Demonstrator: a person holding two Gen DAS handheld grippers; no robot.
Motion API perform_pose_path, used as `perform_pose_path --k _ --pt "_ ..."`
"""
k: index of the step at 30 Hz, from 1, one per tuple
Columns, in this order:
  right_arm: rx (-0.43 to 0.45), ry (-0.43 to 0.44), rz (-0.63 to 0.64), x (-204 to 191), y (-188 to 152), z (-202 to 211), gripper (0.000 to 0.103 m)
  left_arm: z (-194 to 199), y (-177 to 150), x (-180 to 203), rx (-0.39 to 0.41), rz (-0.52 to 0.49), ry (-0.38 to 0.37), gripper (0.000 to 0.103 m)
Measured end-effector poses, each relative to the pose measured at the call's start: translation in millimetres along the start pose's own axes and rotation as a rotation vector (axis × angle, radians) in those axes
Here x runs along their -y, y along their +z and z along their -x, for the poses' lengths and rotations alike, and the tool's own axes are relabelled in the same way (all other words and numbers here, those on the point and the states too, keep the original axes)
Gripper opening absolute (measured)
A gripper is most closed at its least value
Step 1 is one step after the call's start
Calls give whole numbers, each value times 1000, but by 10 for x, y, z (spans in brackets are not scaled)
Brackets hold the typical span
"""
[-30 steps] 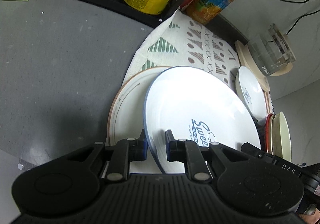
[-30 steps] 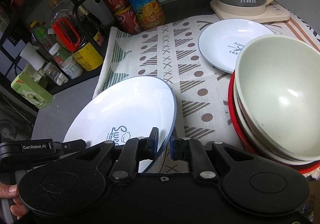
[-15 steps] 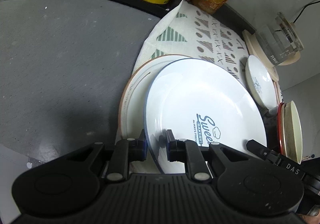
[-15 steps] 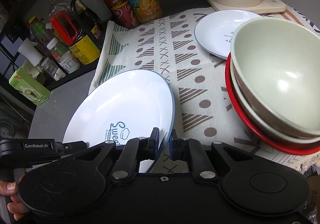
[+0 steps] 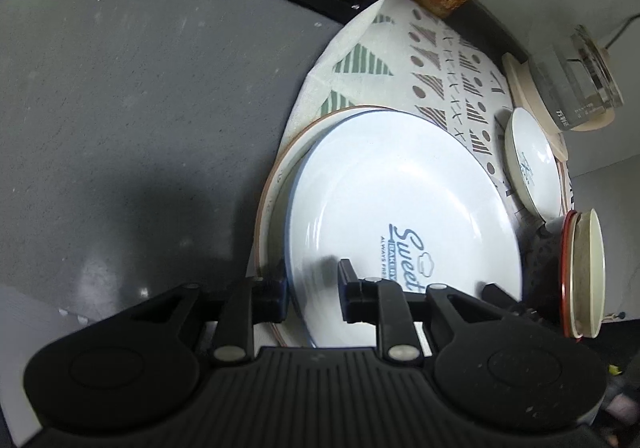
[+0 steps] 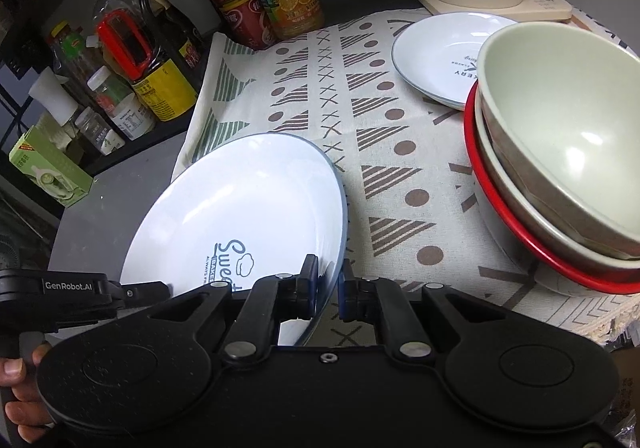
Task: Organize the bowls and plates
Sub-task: 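Lower the 'Sweet' plate flat onto the large white plate with both tools, then open both tools and release the 'Sweet' plate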
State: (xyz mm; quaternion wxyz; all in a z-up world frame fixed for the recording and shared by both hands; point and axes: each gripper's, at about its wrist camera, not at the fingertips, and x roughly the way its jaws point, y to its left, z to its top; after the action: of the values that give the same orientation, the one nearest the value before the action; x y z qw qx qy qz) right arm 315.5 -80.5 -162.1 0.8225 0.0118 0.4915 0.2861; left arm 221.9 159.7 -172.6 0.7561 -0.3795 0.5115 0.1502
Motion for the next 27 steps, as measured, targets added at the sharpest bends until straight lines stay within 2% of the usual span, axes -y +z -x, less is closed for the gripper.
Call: perform_pose_path --k 5,10,14,17,20,25,26,27 --pt "-17 -1 -11 -12 -38 -74 11 120 25 -36 -8 13 -4 28" --pt "-22 8 -23 9 -24 -111 11 189 20 -75 0 33 -9 29" --pt "-28 9 -29 15 -14 -149 11 265 16 -37 31 13 25 30" --pt "-34 10 -32 14 -18 -179 12 315 7 -15 62 -6 31 37" --pt "-31 -3 -15 -30 -10 -200 13 280 3 -32 62 -1 61 38" --pt "-46 -8 -15 -38 20 -211 15 284 15 -29 55 -4 66 38" --pt "-47 -12 -16 -45 31 -199 19 306 30 -17 65 -2 67 40" --pt "-42 -11 -16 -59 44 -170 20 332 51 1 77 -3 70 47"
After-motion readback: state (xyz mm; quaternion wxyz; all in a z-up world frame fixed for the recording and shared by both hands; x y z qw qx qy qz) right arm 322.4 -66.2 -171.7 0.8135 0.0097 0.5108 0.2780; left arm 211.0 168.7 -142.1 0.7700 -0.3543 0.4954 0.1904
